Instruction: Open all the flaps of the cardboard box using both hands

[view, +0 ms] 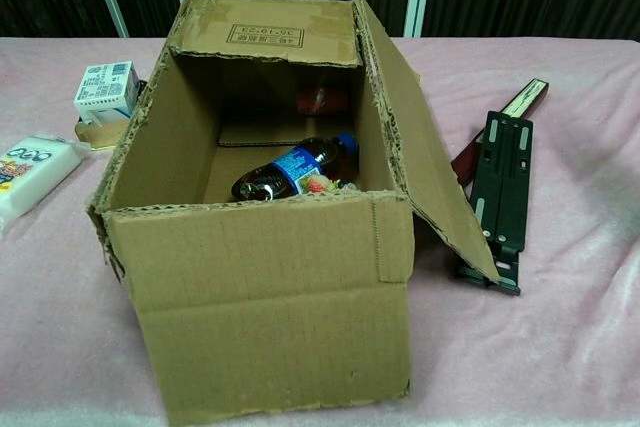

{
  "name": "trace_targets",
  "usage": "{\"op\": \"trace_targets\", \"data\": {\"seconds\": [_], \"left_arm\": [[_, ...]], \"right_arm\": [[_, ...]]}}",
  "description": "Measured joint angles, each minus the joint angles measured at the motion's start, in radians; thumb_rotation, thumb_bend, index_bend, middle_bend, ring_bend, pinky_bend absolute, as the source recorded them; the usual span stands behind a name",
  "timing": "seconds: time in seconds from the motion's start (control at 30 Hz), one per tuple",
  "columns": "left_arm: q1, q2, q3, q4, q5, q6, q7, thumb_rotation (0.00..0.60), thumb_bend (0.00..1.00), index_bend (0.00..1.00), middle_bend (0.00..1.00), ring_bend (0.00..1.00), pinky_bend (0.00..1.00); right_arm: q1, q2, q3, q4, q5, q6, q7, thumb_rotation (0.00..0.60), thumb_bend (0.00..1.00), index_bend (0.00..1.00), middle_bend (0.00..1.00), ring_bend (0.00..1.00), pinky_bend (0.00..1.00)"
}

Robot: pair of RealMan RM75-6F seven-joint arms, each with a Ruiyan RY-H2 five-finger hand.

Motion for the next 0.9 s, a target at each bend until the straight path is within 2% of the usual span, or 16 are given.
{"op": "trace_targets", "data": {"seconds": [0.1,0.27,0.43,0.63,0.77,0.9], "left_arm": [[0.057,-0.036,0.089,0.093,0.078,0.116,0.001,0.600,0.28,0.10,0.13,0.08,0.12],[0.114,-0.085,0.170,0.267,0.118,0.240,-0.077,0.600,0.28,0.10,0.13,0.08,0.12],[0.137,-0.128,0.215,0.385,0.112,0.305,-0.176,0.600,0.28,0.09,0.13,0.08,0.12],[0.151,-0.180,0.265,0.505,0.087,0.345,-0.303,0.600,0.28,0.09,0.13,0.07,0.12],[0.146,-0.198,0.293,0.544,0.076,0.353,-0.382,0.600,0.28,0.09,0.13,0.07,0.12],[0.133,-0.212,0.313,0.584,0.076,0.362,-0.416,0.600,0.28,0.09,0.13,0.07,0.12]], "right_arm": [[0.013,0.007,0.009,-0.025,-0.001,-0.011,-0.004,0.600,0.20,0.00,0.02,0.03,0.23],[0.069,0.021,0.043,-0.080,0.007,-0.061,-0.024,0.600,0.21,0.00,0.02,0.03,0.23],[0.159,0.030,0.091,-0.129,0.030,-0.136,-0.069,0.600,0.23,0.00,0.07,0.05,0.23],[0.313,-0.004,0.164,-0.184,0.087,-0.242,-0.130,0.600,0.35,0.13,0.17,0.14,0.27],[0.434,-0.076,0.197,-0.210,0.153,-0.313,-0.184,0.600,0.39,0.21,0.26,0.23,0.31],[0.535,-0.170,0.203,-0.218,0.211,-0.352,-0.249,0.600,0.40,0.28,0.33,0.32,0.37]]}}
